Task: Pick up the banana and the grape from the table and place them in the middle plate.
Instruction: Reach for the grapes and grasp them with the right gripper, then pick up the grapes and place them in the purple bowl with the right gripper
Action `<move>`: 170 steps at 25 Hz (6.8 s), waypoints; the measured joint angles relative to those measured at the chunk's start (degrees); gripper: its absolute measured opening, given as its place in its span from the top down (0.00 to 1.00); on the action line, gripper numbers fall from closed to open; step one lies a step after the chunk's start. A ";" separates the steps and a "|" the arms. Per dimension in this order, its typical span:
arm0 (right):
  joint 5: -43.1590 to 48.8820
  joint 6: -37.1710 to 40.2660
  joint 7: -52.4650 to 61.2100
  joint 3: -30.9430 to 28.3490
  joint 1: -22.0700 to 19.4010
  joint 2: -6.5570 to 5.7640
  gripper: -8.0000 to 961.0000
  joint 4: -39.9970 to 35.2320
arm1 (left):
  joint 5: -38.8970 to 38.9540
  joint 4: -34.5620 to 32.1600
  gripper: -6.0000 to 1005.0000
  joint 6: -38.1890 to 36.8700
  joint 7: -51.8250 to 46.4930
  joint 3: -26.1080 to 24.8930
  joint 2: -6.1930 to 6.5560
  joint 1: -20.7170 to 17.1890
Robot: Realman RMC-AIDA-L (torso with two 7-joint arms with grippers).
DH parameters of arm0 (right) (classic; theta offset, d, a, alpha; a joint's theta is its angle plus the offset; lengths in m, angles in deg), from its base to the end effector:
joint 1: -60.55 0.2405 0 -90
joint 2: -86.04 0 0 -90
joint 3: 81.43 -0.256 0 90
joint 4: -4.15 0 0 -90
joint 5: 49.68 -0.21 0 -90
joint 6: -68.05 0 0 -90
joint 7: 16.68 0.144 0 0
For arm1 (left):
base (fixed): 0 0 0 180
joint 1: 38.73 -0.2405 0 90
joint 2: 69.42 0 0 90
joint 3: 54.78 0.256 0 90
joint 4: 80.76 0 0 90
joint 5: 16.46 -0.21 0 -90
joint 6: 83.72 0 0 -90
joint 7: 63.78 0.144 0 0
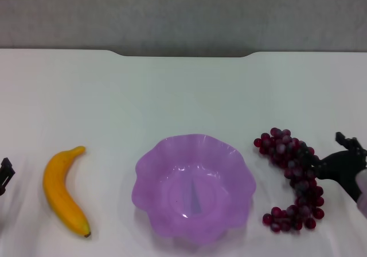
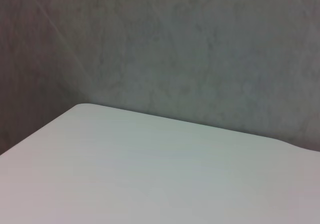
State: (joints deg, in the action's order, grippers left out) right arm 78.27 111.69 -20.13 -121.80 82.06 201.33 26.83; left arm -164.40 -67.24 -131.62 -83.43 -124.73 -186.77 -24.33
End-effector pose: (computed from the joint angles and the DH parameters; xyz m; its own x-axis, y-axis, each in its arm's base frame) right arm 0.3417 0.3225 -0.0591 0.8074 -0.2489 -0.5349 -0.5879 -0.2629 -0.7650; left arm -0.4156 0.2817 -0.0056 0.5207 0.2636 0.8120 0.8104 0.1468 -0.5673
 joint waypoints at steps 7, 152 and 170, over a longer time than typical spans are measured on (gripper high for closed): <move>0.37 -5.82 -0.05 -0.40 0.61 -0.46 0.07 3.36 | 0.25 -0.11 0.16 0.00 0.75 -0.01 0.06 0.29; 18.46 -1.65 0.14 5.84 2.75 0.49 0.56 11.02 | 0.63 1.15 0.16 -0.08 0.59 -0.46 -0.02 1.80; 18.21 8.34 6.20 6.85 1.78 0.57 0.54 4.34 | 0.63 1.10 0.16 -0.10 0.30 -0.20 -0.10 2.46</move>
State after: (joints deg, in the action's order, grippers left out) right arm 96.48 120.03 -13.93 -114.95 83.84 201.90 31.17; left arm -163.77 -66.13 -131.72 -83.13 -124.93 -186.87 -21.87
